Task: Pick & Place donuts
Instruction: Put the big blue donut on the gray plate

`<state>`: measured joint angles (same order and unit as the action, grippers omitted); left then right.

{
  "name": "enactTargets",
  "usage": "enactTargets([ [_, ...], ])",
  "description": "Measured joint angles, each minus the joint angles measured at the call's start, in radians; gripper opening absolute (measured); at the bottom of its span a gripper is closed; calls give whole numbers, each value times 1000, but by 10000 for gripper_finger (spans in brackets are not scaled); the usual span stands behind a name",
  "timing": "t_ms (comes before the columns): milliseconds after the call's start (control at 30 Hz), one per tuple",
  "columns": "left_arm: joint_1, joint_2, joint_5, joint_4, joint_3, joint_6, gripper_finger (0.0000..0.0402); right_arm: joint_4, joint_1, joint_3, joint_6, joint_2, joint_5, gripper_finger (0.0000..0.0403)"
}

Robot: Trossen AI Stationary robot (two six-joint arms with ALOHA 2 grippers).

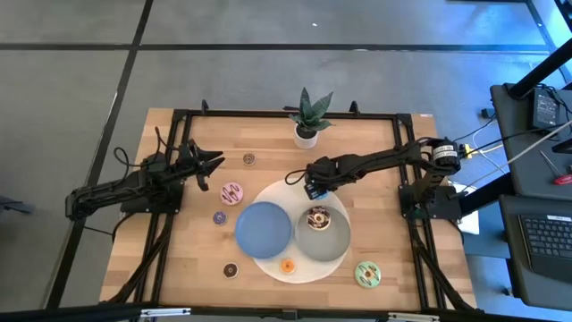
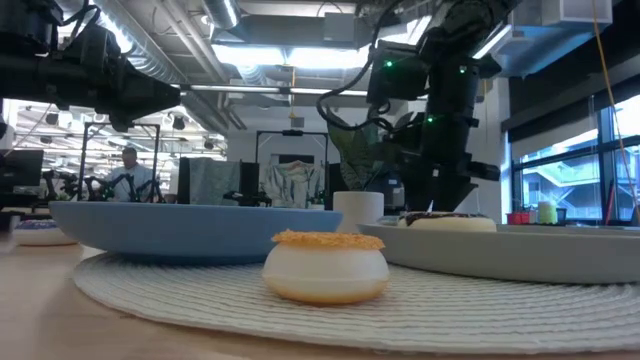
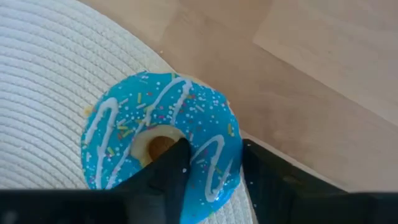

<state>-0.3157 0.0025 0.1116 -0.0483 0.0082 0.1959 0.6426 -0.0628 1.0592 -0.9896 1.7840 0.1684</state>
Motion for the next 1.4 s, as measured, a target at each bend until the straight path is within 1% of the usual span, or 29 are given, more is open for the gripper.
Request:
enactTargets([
  [200,0,0,0,0,0,0,109,17,0,14,50,0,-6,78],
  [367,0,0,0,0,0,0,111,59,0,89,107,0,-5,45],
  [467,0,0,0,0,0,0,111,123,4,161,131,0,-6,42],
  [567,0,0,0,0,0,0,109,191,34,234,134,0,-7,46],
  [633,0,0,0,0,0,0,109,236,64,287,132,0,-47,48],
  [733,0,0,0,0,0,0,111,298,134,347,99,0,-108,49],
  [833,0,0,0,0,0,0,111,331,229,377,20,0,-130,50],
  [967,0,0,0,0,0,0,109,339,354,378,-85,0,-134,50],
  [1100,0,0,0,0,0,0,111,335,442,368,-187,0,-133,50],
  [1233,0,0,0,0,0,0,111,313,487,312,-276,0,-148,50],
  [1400,0,0,0,0,0,0,109,177,508,217,-316,1,-150,50],
])
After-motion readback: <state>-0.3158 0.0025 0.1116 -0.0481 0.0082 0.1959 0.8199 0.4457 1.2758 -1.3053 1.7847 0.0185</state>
